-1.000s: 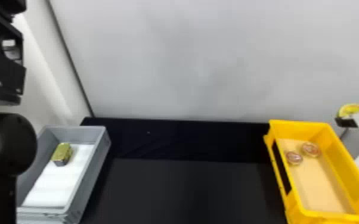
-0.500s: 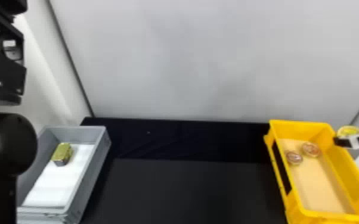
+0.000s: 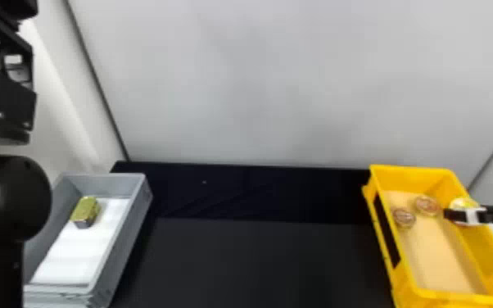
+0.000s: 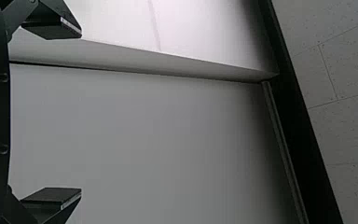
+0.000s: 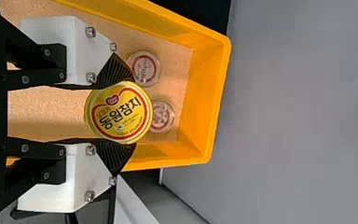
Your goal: Pick up the round yellow can and place it in the yellow rectangular box
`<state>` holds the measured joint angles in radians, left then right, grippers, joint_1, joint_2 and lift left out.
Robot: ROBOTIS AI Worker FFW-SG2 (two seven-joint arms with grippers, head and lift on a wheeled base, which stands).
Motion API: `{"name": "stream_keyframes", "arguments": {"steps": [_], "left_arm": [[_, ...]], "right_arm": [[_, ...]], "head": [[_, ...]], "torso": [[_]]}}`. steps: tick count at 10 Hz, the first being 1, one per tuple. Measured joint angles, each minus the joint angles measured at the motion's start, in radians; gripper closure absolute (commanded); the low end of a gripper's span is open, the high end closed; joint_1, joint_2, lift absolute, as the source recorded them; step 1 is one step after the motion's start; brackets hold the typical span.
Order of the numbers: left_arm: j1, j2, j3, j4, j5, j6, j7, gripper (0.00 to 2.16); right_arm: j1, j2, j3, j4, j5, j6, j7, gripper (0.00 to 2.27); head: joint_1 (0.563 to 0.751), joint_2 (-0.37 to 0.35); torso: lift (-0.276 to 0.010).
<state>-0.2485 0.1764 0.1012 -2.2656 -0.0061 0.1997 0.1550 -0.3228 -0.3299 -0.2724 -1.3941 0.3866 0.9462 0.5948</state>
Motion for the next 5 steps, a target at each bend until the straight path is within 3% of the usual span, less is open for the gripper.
{"name": "stream_keyframes", "arguments": {"steps": [5], "left_arm": [[0.000, 0.000, 0.000, 0.000, 0.000, 0.000, -0.001, 0.09]], "right_arm": [[0.027, -0.003, -0.022, 0.097, -0.077, -0.014, -0.031, 0.78]], "head": [[0.663, 0.054]], "torso": [[-0.002]]}}
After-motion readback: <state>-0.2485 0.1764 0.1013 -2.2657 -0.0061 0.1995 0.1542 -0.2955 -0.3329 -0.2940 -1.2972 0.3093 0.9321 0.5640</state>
